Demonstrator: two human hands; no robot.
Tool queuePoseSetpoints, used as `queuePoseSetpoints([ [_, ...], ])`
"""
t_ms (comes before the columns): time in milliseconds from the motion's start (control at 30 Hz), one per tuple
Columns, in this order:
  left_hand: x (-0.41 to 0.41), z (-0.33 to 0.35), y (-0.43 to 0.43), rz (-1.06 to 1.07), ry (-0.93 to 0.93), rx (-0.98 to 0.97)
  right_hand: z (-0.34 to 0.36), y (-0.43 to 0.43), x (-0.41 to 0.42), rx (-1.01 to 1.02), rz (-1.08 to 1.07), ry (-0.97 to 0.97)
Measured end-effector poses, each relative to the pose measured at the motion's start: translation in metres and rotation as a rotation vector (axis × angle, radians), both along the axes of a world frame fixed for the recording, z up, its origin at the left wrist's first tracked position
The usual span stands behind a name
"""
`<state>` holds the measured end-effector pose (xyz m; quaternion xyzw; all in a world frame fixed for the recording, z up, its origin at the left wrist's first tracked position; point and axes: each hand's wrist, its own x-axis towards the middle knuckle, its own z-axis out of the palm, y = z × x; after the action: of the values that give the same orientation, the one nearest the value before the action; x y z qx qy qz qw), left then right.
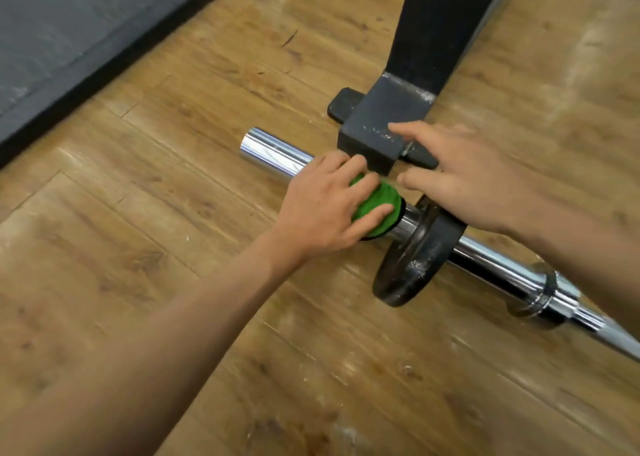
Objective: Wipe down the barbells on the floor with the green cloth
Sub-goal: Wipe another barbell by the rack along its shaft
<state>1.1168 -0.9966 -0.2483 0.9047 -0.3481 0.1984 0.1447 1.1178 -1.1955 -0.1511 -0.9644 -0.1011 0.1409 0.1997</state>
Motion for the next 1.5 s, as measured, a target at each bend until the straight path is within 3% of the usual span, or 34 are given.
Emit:
queuePoseSetpoints([
  [200, -0.037, 0.013, 0.003, 0.239, 0.178, 0.05, 0.007, 0.025, -0.065, -0.152, 0.223, -0.171],
  [300, -0.074, 0.018, 0.021, 0.239, 0.262, 0.12, 0.005, 0.032, -0.101, -0.094, 0.436, -0.282],
  [433, -0.123, 0.03, 0.045, 0.241, 0.303, 0.208, -0.006, 0.026, -0.115, 0.055, 0.317, -0.208],
  [567, -0.171, 0.03, 0.069, 0.219, 0.33, 0.222, -0.018, 0.044, -0.165, 0.15, 0.539, -0.384],
  [667, -0.204, 0.032, 0.086, 0.227, 0.331, 0.236, -0.017, 0.055, -0.187, 0.204, 0.501, -0.358],
  [767, -0.239, 0.033, 0.104, 0.226, 0.361, 0.234, -0.017, 0.07, -0.224, 0.193, 0.611, -0.344],
  [967, -0.269, 0.04, 0.169, 0.339, 0.384, 0.327, -0.028, 0.102, -0.307, 0.025, 0.862, -0.526],
  [1133, -0.276, 0.046, 0.187, 0.555, 0.467, 0.343, -0.03, 0.097, -0.324, 0.044, 0.852, -0.574],
  [1333, -0.32, 0.014, 0.058, 0.381, 0.467, 0.101, -0.021, 0.089, -0.296, 0.236, 0.644, -0.468],
  [1400, -0.315, 0.009, 0.052, 0.269, 0.331, 0.027, -0.016, 0.087, -0.283, 0.266, 0.541, -0.397],
  [1500, -0.28, 0.013, 0.087, 0.178, 0.227, 0.223, -0.013, 0.084, -0.258, 0.281, 0.467, -0.28],
])
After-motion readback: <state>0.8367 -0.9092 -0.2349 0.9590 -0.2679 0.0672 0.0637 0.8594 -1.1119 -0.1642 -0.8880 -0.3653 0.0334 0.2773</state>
